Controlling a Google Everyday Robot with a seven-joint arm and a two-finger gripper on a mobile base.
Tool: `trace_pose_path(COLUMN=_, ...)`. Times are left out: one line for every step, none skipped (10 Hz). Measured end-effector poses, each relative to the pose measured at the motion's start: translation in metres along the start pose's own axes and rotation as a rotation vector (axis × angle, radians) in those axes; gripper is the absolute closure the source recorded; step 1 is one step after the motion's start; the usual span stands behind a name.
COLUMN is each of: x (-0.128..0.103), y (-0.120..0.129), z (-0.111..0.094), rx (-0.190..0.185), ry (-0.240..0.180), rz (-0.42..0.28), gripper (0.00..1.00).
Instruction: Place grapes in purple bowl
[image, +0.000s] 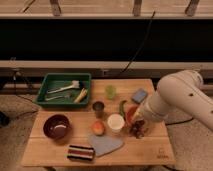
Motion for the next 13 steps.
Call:
trace_pose_path(x=-0.004, y=-0.018, z=-0.002, rx=0.003, ry=0.002, rz=-0.023, gripper=0.86)
trace_pose_path(x=-0.011, y=-0.050, z=-0.003, rx=0.007, ry=0.002, rz=-0.063, gripper=0.86)
trace_pose_path(x=-0.014, y=-0.071, z=-0.002, rx=0.008, ry=0.000, rz=-0.090, gripper=0.86)
trace_pose_path(x=-0.018, y=-0.091, z=0.002, rx=0.007, ry=-0.003, rz=-0.116, gripper=0.86)
trace_pose_path(x=-0.023, y=-0.114, z=0.007, rx=0.006, ry=-0.006, rz=-0.142, gripper=0.86)
trace_pose_path(x=-0.030, y=-0.142, z=0.014, rx=0.005, ry=-0.010, rz=-0.178, gripper=0.86)
trace_pose_path(x=-0.036, y=-0.160, z=0.019, rx=0.004, ry=-0.014, rz=-0.203, gripper=0.86)
trace_pose_path(x=-0.043, y=-0.183, z=0.025, rx=0.005, ry=-0.018, rz=-0.236, gripper=0.86)
trace_pose_path(x=-0.051, y=-0.207, z=0.032, rx=0.003, ry=-0.026, rz=-0.272, gripper=0.86)
trace_pose_path(x=-0.057, y=-0.225, z=0.039, rx=0.002, ry=-0.036, rz=-0.303, gripper=0.86)
trace_pose_path(x=-0.062, y=-0.236, z=0.044, rx=0.000, ry=-0.046, rz=-0.322, gripper=0.86)
trace_pose_path(x=-0.069, y=-0.251, z=0.055, rx=-0.005, ry=-0.058, rz=-0.353, gripper=0.86)
trace_pose_path(x=-0.073, y=-0.258, z=0.064, rx=-0.010, ry=-0.068, rz=-0.370, gripper=0.86)
